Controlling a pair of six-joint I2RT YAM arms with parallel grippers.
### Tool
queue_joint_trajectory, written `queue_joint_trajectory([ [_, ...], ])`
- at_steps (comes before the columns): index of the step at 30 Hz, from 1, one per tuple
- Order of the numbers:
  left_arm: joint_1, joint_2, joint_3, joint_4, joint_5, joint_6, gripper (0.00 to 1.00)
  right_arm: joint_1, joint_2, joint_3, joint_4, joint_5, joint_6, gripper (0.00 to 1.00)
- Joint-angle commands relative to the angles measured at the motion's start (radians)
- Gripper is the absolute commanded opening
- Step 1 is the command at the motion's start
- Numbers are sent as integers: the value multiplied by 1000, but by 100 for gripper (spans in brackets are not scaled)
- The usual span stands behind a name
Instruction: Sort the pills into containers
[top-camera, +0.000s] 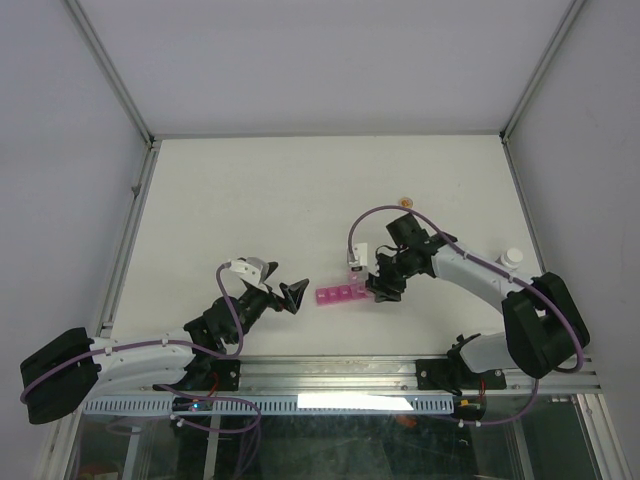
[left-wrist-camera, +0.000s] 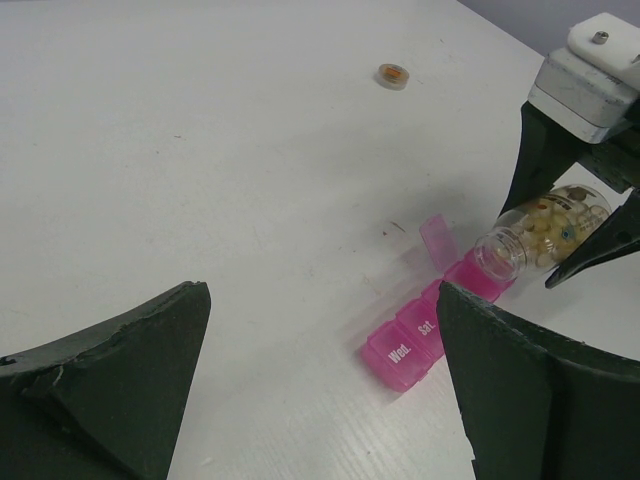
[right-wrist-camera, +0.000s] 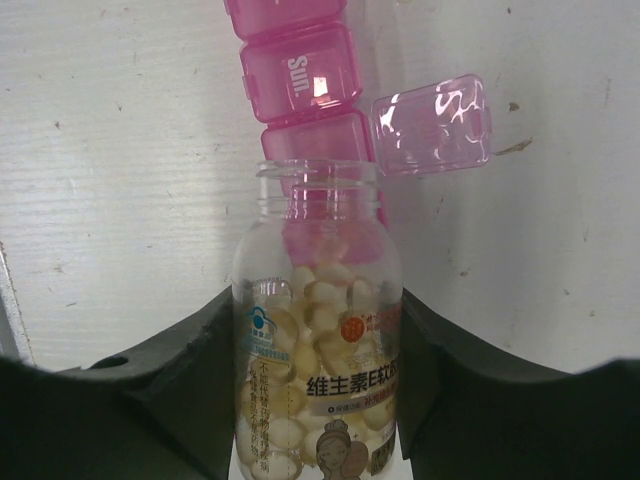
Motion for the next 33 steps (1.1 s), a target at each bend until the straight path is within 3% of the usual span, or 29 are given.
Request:
queue_joint_trajectory([
  [1,-3,-1,2,57,-21,20,99,13,5,49,-14,21,16,4],
  [33,-3,2,1,58,-22,20,99,43,21,100,-55,89,32,4],
])
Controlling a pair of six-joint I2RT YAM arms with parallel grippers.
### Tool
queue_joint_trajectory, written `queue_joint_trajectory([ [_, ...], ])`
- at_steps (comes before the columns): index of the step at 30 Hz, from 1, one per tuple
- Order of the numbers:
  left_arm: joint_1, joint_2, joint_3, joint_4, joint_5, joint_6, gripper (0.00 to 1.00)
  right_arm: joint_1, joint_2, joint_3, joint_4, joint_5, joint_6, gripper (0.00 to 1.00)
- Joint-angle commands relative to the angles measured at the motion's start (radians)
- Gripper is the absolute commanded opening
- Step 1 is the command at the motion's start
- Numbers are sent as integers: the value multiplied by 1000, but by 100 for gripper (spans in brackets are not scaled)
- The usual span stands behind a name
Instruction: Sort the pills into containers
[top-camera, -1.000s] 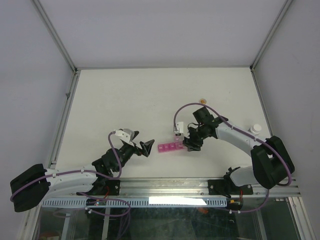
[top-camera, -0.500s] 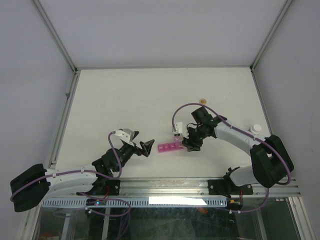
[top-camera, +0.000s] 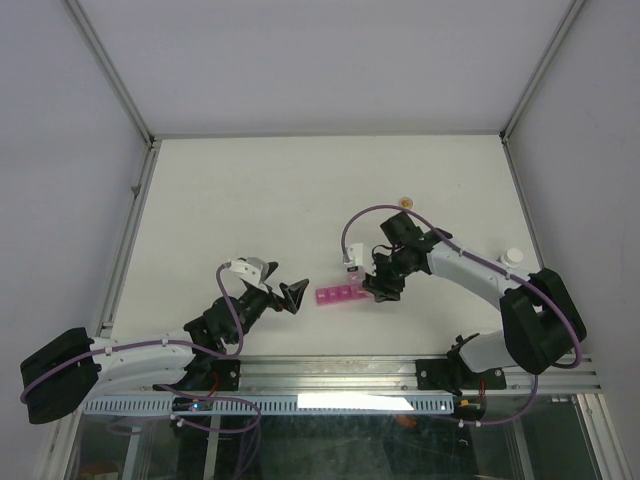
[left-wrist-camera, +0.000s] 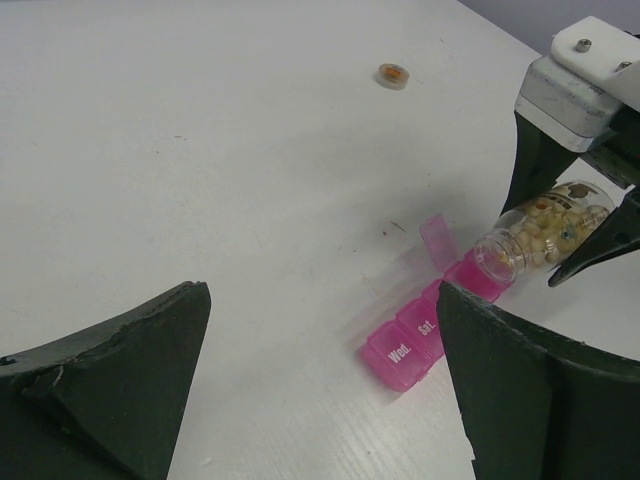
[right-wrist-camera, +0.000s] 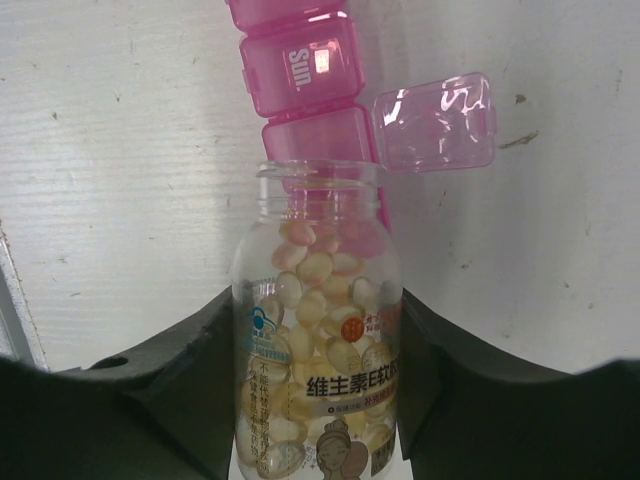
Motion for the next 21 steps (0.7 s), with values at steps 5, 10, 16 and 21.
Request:
queue_joint_trajectory([
  [5,-3,5,4,58,-24,20,99,12,-3,52,1,36,14,4],
  [10,-3,9,4,58,-23,21,99,13,8,59,-13,37,6,4],
  [16,-3,10,6,57,-23,20,99,13,13,69,-23,52,4,4],
  [21,-3,10,6,59,-25,20,99,14,11,65,-19,70,-1,4],
])
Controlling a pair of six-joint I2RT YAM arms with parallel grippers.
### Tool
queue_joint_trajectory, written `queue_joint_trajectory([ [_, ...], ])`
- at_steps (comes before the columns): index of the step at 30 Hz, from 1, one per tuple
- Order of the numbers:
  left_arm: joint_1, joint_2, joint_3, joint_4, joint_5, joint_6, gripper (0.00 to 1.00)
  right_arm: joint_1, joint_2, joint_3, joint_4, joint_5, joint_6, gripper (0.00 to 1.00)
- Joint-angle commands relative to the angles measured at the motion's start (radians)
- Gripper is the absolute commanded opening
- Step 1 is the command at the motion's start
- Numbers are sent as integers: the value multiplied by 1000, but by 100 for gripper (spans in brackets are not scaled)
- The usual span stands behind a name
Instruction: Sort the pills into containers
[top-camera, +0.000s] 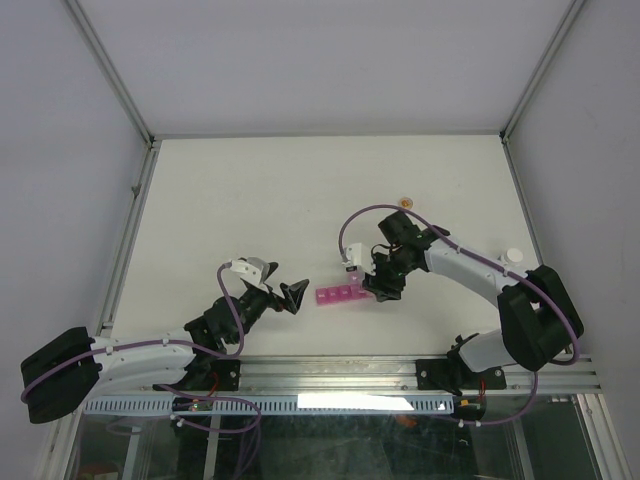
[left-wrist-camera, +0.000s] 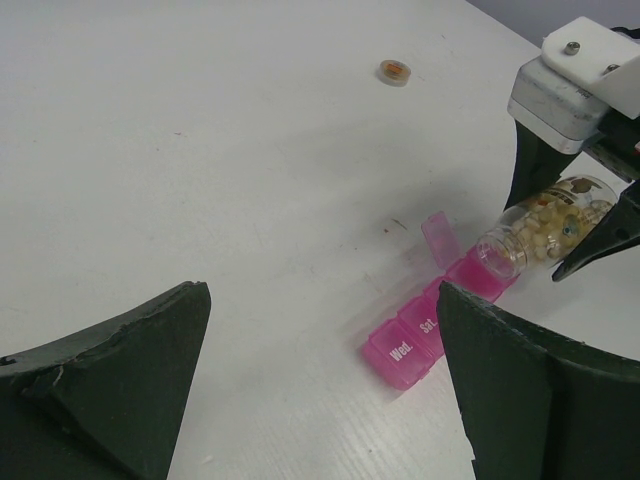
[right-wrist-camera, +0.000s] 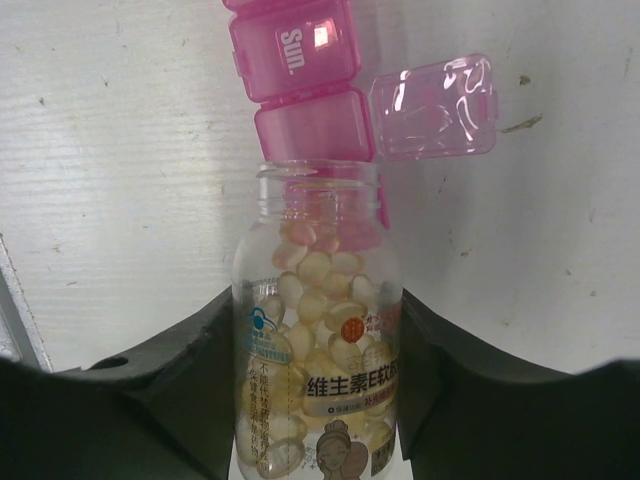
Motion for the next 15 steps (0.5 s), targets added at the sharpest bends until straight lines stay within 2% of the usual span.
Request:
queue_joint_trajectory([
  [1,-3,4,7,59,-24,20,99,6,1,52,-8,19,-2,4],
  [10,-2,4,3,61,-28,18,99,7,-21,37,15,33,-2,3],
  [13,-2,6,5,60,-26,17,99,9,-28,46,-6,-7,-6,3],
  [15,-1,6,5,60,-28,17,99,9,-28,33,31,35,8,3],
])
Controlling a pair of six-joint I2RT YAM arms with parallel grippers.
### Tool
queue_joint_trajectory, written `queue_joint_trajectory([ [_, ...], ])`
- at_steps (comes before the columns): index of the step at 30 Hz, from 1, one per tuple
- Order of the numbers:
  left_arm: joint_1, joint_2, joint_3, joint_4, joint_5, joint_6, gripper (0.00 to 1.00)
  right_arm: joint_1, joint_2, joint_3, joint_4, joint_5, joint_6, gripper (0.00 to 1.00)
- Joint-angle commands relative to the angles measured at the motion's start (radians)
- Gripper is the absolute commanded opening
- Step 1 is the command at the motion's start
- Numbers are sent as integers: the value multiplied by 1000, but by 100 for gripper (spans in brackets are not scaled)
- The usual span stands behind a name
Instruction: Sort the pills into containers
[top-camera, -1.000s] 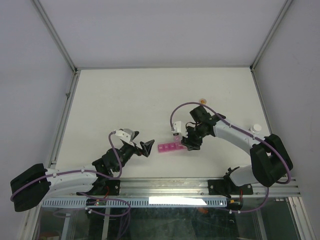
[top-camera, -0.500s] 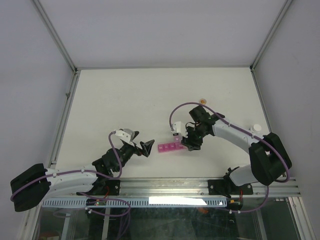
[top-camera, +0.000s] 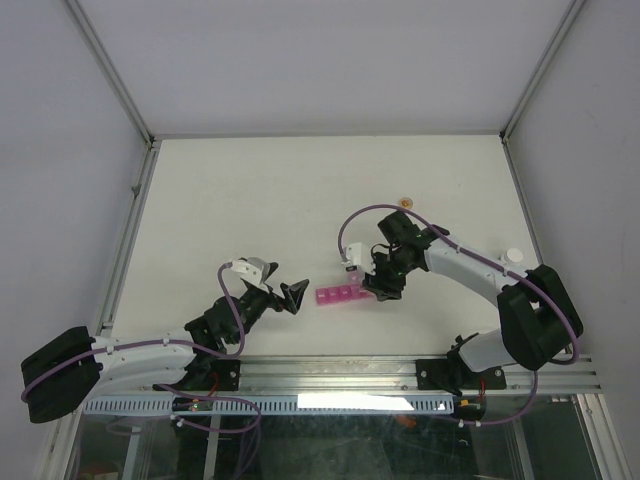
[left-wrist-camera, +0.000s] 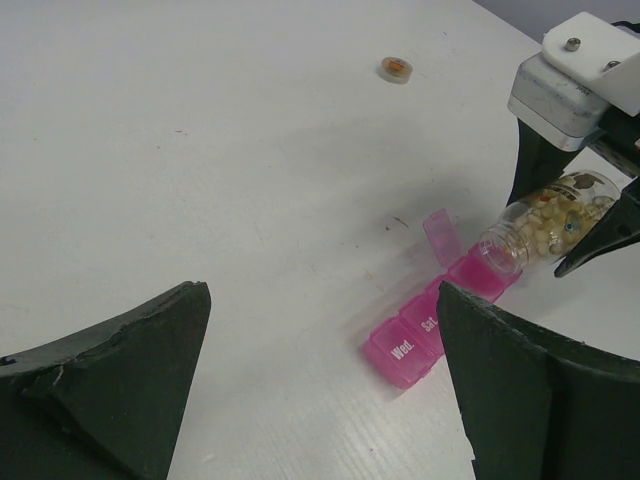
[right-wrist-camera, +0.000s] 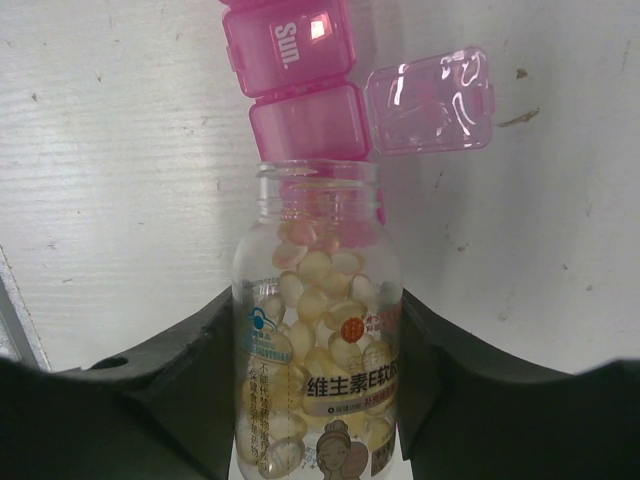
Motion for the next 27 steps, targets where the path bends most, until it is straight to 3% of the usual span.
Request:
queue_joint_trajectory([
  [1,-1,1,5,60,-27,17,99,7,-24,39,27,19,11,3],
  [13,-1,18,11,64,-27,18,99,18,-47,47,9,-10,22,2],
  [16,0,21,12,64,-28,16,99,22,-59,16,57,52,21,2],
  [27,-1,27,16,64,-28,17,99,33,-45,37,22,60,30,1],
])
